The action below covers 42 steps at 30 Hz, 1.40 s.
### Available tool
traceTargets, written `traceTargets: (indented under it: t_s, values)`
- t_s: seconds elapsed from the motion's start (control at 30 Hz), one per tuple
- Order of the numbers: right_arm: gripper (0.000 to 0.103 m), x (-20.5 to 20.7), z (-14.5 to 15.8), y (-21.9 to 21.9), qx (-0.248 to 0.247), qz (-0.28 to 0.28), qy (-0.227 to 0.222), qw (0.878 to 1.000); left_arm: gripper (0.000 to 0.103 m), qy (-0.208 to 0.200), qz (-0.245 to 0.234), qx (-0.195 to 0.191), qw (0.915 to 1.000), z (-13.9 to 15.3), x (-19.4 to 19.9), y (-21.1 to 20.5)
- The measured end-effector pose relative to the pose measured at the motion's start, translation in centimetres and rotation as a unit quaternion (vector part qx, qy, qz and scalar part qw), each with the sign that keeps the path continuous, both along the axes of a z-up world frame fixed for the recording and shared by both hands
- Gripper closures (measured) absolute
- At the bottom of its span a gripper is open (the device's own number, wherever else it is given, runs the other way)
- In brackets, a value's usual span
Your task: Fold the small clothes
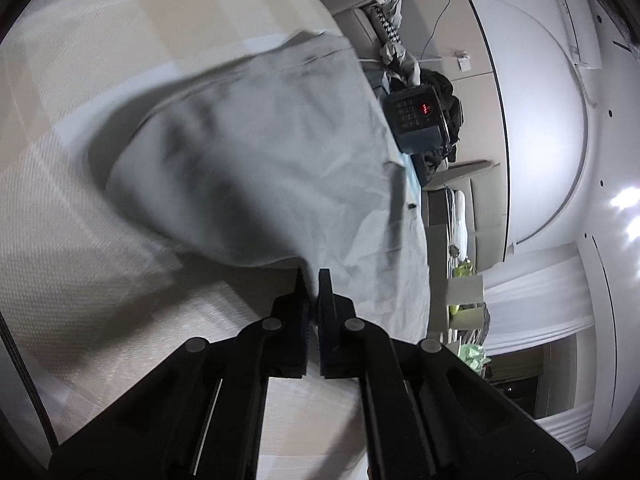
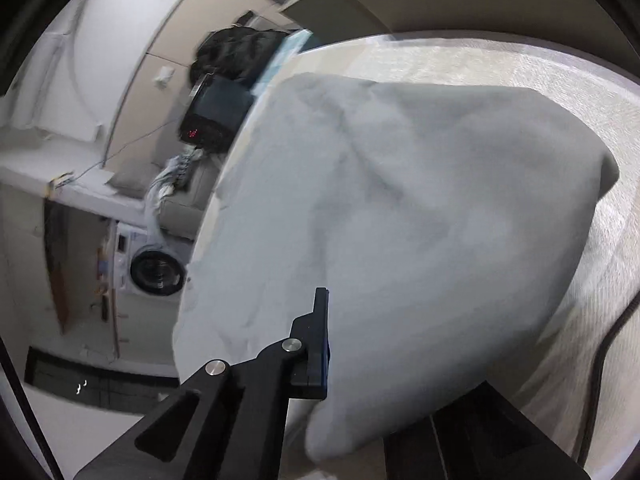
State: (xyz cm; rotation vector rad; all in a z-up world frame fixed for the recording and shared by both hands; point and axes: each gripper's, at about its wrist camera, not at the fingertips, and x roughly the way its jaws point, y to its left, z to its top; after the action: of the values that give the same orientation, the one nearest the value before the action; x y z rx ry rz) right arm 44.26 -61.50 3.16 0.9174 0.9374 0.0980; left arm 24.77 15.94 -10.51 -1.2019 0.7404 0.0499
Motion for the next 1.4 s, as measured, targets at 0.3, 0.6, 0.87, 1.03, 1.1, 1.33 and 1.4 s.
traceTargets:
  t_s: [0.3, 0.6, 0.87, 1.03, 1.1, 1.33, 1.4]
  values:
    - [0.100, -2.4, -0.3, -1.5, -0.021, 0.060, -0.007, 0.998, 0.103, -0.021, -0.012, 0.042, 0.9988, 0.3, -5.0, -1.7]
    - [0.100, -11.1, -0.2, -4.2, -0.037, 0.116, -0.025, 0.992, 0.103, -0.013, -0.068, 0.090, 0.9936, 1.4, -14.4, -4.4]
    - [0.089, -16.3, 0.4, -4.8, -0.088, 0.156, -0.044, 0.983, 0.100, 0.012, -0.101, 0.146, 0.9840, 2.3, -20.4, -5.8]
    - [0.057, -18.2, 1.1, -8.5, -0.093, 0.143, -0.062, 0.983, 0.076, 0.023, -0.081, 0.214, 0.9731, 5.0, -23.2, -4.0]
    - [0.057, -18.7, 1.2, -10.5, -0.111, 0.117, -0.064, 0.985, 0.046, 0.020, -0.066, 0.244, 0.9674, 5.9, -23.6, -2.8]
    - [0.064, -18.3, 1.0, -12.9, -0.102, 0.089, -0.069, 0.988, 0.044, 0.038, -0.066, 0.190, 0.9788, 3.0, -22.1, 0.2]
    - [0.076, -18.2, 1.1, -12.8, -0.118, 0.084, -0.075, 0.987, 0.070, 0.032, -0.066, 0.214, 0.9741, 3.0, -22.1, -0.1]
